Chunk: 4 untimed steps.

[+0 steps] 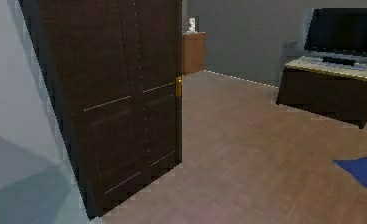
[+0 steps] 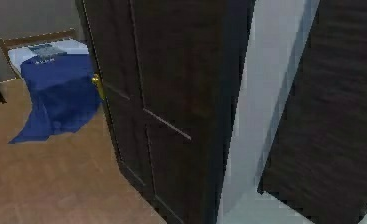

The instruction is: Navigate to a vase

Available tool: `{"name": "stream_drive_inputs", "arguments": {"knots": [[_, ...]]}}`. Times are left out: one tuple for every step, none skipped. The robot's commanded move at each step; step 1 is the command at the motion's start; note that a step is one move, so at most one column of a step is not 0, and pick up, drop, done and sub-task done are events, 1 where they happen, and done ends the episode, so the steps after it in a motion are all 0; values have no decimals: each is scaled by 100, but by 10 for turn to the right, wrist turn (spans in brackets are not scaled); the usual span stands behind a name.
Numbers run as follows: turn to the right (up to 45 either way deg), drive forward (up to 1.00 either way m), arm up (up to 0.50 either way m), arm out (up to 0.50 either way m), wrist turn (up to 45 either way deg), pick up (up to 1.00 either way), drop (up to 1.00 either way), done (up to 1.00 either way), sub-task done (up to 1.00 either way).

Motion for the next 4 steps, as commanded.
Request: {"name": "stream_drive_inputs", "arguments": {"knots": [[180, 0, 0, 0, 0, 0, 0, 0, 0], [0, 100, 0, 0, 0, 0, 0, 0, 0], [30, 0, 0, 0, 0, 0, 0, 0, 0], [0, 65, 0, 0, 0, 0, 0, 0, 0]]}}
